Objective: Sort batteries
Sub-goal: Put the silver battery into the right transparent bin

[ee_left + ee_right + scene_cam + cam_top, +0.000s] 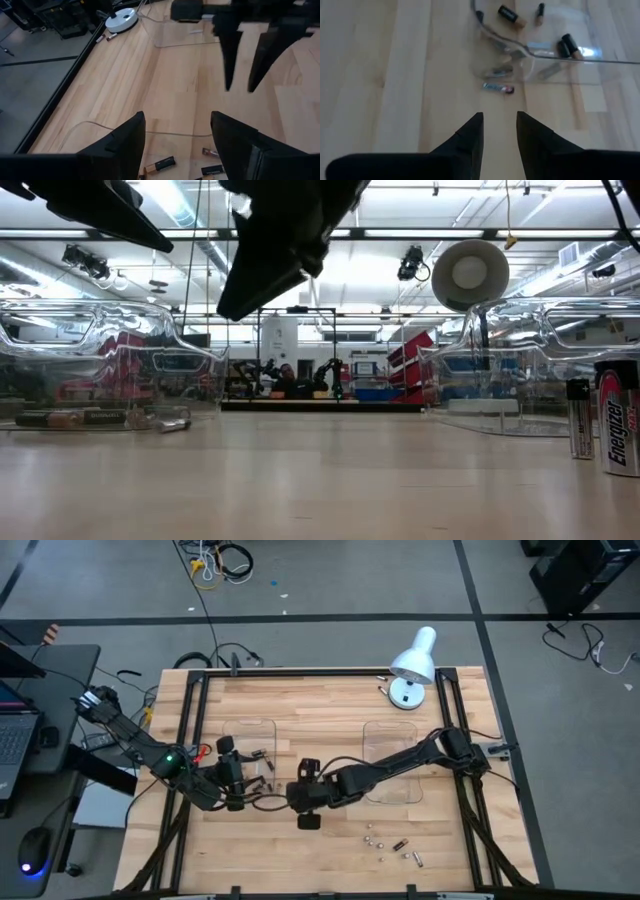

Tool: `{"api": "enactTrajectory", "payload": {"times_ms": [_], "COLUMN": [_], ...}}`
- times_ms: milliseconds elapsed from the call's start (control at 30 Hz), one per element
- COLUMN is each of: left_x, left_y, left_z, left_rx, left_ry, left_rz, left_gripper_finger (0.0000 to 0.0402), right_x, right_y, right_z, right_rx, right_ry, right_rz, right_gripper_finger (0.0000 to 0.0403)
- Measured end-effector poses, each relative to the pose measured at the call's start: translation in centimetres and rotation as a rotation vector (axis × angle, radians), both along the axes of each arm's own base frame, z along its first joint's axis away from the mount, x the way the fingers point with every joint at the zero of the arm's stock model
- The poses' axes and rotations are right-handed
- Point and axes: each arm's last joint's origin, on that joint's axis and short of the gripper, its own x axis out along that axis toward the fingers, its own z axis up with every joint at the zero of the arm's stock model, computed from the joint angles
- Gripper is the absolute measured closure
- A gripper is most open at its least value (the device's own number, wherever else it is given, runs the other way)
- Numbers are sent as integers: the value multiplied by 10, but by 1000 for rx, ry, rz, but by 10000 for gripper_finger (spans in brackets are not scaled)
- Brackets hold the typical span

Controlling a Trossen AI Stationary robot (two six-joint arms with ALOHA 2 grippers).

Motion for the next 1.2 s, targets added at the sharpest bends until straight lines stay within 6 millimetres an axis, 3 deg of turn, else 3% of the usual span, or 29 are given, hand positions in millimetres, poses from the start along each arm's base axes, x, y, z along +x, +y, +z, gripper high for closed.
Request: {"api": "enactTrajectory", "payload": {"times_ms": [167,433,633,867,1033,1200], "left_x": [0,1,1,1,2,2], "left_y": [0,0,0,0,0,1], "left_z": [1,1,1,2,3,3], "left_rx": [-8,-4,-3,13,10,21], "left_ry": [-8,-14,-18,-36,-44,-49], "left_rz": [1,9,11,31,34,42], "left_gripper_finger": [179,179,179,179,179,179], "right_x": [6,8,22,31,22,14], "right_y": [-8,-21,-25,-31,-35,-31], "right_z": [-12,-30,-72,-99,-94,-72], "right_rx": [-4,-76,30,58,65,99], "right_ry": [-114,-158,-141,-105,6,42], "right_rz": [-75,-138,-131,-172,-150,-74], "right_gripper_finger": [302,321,341,369,383,384]}}
